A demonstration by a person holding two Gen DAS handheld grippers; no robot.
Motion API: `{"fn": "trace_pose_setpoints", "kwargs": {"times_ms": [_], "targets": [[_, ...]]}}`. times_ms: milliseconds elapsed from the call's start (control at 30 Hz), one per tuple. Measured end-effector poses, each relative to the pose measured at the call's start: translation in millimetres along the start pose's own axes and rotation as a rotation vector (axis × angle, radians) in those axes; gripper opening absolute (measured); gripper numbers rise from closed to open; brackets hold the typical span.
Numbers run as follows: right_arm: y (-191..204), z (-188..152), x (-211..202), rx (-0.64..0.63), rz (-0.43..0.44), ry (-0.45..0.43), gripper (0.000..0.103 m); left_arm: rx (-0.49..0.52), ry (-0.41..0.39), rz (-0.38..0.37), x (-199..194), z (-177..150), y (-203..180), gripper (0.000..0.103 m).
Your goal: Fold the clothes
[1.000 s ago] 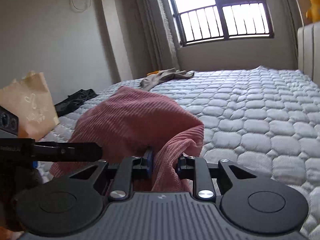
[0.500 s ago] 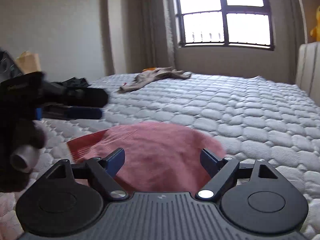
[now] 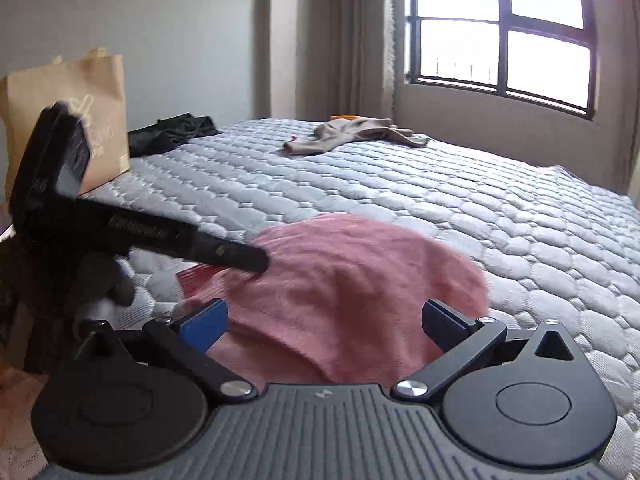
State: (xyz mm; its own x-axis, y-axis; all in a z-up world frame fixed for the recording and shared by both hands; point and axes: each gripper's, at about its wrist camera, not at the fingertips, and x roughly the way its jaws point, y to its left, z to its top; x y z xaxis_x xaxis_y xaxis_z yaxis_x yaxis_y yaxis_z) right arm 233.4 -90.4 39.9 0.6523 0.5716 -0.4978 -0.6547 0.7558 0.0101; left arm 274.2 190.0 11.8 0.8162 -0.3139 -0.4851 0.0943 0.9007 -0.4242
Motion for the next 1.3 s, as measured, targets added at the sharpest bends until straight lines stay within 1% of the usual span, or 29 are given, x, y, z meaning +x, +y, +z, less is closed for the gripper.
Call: {"fn": "trace_pose_setpoints", "kwargs": {"times_ms": [67,100,133,167,200,300,367,433,500,533,633,700,767,833,900,933,1133,1300], "targets": [[-11,-4,19,0.016,-0.078,0.093,0.103,0.06,0.013,0.06,1,-7,-8,0.095],[-13,-9,29,0.016,-0.098,0.133,0.103,0.089,0.014,0.101,4,-10,-11,0.098],[-13,-14,33,0.039,-0.093,0.142,0.103,0.119,0.014,0.143,8,-13,-14,0.099],[-14,-19,37,0.062,-0.087,0.151,0.103,0.123,0.02,0.153,10,-14,-14,0.1],[-14,-24,40,0.081,-0.085,0.155,0.103,0.116,0.025,0.155,10,-15,-14,0.1],[-15,-27,26,0.098,-0.104,0.114,0.103,0.1,0.024,0.171,5,-17,-14,0.1],[-13,-27,12,0.096,-0.113,0.108,0.103,0.097,0.016,0.187,-2,-20,-16,0.1],[-10,-29,-5,0.101,-0.107,0.096,0.103,0.111,0.006,0.208,-15,-25,-24,0.099],[-10,-40,-33,0.108,-0.1,0.079,0.103,0.123,-0.005,0.227,-29,-31,-34,0.099],[-9,-47,-49,0.112,-0.101,0.075,0.103,0.121,-0.01,0.232,-37,-37,-41,0.099],[-10,-74,-91,0.139,-0.105,0.087,0.103,0.096,0.005,0.226,-68,-70,-67,0.102],[-12,-95,-110,0.139,-0.114,0.103,0.103,0.094,0.034,0.202,-79,-97,-83,0.103],[-18,-113,-115,0.152,-0.151,0.136,0.103,0.094,0.066,0.176,-88,-124,-100,0.103],[-25,-126,-112,0.187,-0.18,0.168,0.103,0.136,0.078,0.196,-83,-144,-113,0.103],[-29,-125,-111,0.214,-0.177,0.166,0.103,0.204,0.092,0.256,-75,-151,-123,0.103],[-29,-127,-110,0.213,-0.18,0.168,0.103,0.223,0.097,0.275,-73,-151,-125,0.103],[-30,-130,-113,0.221,-0.187,0.146,0.103,0.191,0.069,0.261,-78,-155,-120,0.103],[-32,-130,-115,0.239,-0.183,0.135,0.103,0.202,0.071,0.269,-77,-155,-121,0.103]]}}
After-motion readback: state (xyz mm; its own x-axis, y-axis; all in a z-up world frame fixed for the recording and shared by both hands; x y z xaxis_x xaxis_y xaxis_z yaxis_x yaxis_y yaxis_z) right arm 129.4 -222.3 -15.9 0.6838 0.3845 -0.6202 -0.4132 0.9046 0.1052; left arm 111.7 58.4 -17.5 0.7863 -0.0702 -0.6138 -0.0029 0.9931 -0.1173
